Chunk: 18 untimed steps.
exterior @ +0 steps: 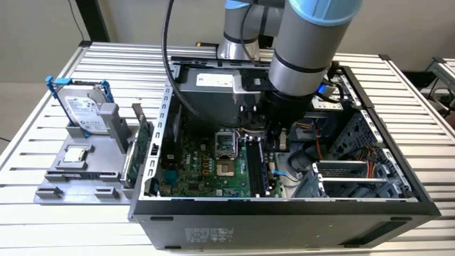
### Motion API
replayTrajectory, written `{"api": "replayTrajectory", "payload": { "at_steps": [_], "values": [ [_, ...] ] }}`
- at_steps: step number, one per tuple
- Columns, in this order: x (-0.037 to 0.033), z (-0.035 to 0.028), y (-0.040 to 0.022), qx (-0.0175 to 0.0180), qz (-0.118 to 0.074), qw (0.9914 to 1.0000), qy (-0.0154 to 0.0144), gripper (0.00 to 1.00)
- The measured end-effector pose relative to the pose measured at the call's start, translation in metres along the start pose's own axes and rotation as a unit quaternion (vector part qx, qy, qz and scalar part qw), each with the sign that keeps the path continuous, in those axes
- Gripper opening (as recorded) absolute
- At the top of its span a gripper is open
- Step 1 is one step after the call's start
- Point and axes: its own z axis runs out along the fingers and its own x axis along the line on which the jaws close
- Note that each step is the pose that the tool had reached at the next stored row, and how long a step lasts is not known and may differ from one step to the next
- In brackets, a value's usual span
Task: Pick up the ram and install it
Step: 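Press down the ram until it locks into place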
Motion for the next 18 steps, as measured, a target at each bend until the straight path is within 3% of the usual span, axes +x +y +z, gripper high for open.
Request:
{"api": "replayTrajectory", "payload": {
  "at_steps": [10,11,18],
  "values": [
    [-0.0014,-0.0454,-0.0003,0.0,0.0,1.0,0.0,0.0],
    [-0.0015,-0.0479,-0.0003,-0.0001,0.0,1.0,-0.0001,0.0],
    [-0.0015,-0.0487,-0.0003,-0.0001,0.0,1.0,-0.0001,0.0]
  ]
}}
